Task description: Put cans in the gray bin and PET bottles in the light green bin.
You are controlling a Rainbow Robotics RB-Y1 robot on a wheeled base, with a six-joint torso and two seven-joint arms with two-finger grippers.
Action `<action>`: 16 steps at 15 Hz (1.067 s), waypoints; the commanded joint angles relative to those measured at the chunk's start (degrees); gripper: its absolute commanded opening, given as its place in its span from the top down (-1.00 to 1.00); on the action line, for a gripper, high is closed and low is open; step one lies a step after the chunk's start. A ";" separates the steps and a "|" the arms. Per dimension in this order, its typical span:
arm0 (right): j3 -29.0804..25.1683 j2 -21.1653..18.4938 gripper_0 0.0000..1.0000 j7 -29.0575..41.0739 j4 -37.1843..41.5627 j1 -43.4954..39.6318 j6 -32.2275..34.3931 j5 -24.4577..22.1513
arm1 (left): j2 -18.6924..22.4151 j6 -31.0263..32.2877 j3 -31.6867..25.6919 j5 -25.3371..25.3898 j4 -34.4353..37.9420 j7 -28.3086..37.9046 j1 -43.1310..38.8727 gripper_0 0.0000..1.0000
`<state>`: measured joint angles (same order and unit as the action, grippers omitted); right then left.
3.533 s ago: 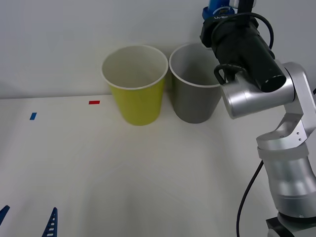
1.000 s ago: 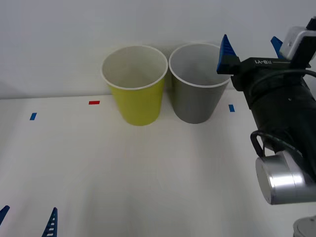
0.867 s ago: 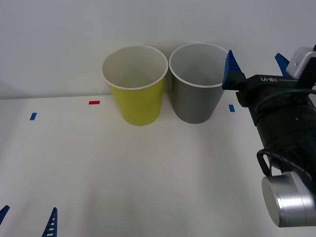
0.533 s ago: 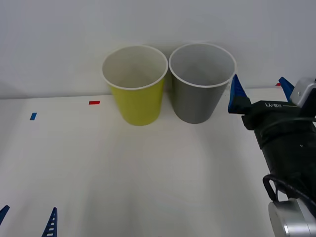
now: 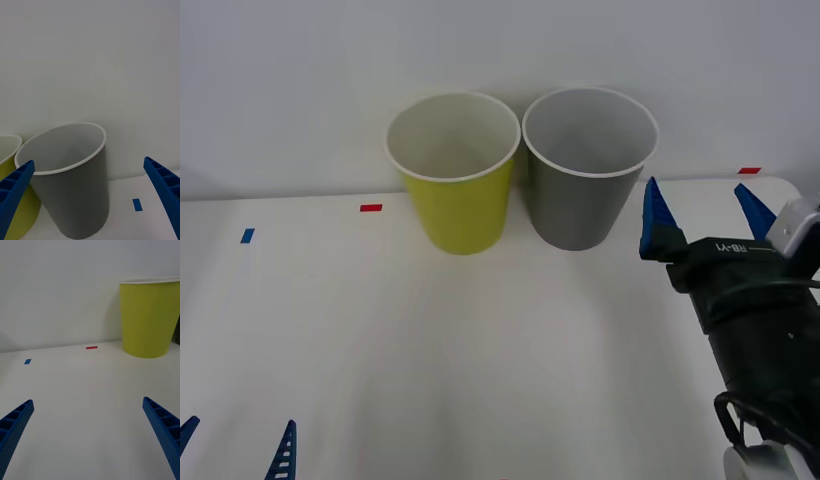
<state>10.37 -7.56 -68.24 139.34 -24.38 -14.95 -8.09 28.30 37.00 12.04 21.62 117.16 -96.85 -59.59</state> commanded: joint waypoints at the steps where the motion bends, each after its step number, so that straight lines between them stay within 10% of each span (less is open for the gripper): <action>1: -0.18 0.44 -1.00 -0.58 -6.01 -2.77 9.94 0.01 | 0.00 0.00 0.00 0.00 0.00 0.00 0.00 -1.00; 16: 0.26 -3.51 -1.00 -8.40 -11.73 -25.01 34.81 4.22 | 0.00 0.00 0.00 0.00 0.00 0.00 0.00 -1.00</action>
<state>10.17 -11.00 -75.86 127.69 -47.88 18.69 -4.36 28.30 37.00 12.04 21.62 117.16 -96.86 -59.59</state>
